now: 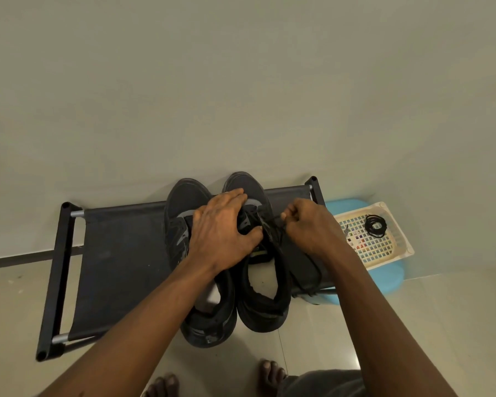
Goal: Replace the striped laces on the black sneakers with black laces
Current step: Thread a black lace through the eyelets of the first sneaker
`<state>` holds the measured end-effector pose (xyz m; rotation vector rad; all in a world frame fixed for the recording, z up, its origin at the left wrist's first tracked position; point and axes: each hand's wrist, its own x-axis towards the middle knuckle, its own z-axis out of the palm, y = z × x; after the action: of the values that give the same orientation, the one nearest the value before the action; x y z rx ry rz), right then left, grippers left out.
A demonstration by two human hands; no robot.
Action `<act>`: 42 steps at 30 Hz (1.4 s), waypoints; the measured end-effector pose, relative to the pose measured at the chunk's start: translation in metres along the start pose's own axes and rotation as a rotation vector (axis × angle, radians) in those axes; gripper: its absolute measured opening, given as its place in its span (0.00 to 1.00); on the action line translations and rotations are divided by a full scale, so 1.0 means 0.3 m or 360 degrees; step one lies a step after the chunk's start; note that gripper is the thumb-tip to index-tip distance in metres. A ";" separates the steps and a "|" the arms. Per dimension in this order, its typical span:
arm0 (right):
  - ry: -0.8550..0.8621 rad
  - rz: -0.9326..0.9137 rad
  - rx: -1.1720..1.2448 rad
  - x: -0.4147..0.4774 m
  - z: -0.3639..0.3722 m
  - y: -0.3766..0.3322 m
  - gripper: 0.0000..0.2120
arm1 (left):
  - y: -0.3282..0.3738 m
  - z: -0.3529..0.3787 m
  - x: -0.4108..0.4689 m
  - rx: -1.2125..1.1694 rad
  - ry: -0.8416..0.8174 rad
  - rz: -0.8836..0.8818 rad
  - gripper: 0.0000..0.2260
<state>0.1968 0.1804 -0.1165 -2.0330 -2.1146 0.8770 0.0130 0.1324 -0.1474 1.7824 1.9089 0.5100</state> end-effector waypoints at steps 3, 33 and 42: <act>0.0254 0.0236 -0.0010 0.006 -0.024 0.029 0.10 | -0.001 -0.002 -0.003 0.0003 0.0000 -0.0001 0.38; -0.0209 0.0004 0.0221 0.043 0.048 -0.021 0.12 | -0.016 0.001 -0.002 0.0005 0.0008 0.0003 0.36; -0.0308 -0.0021 0.0134 0.042 0.028 0.017 0.09 | -0.020 0.003 0.000 -0.0003 0.0007 0.0017 0.36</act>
<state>0.1964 0.1892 -0.1299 -1.9630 -2.1397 1.1837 0.0086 0.1319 -0.1514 1.7927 1.9023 0.5194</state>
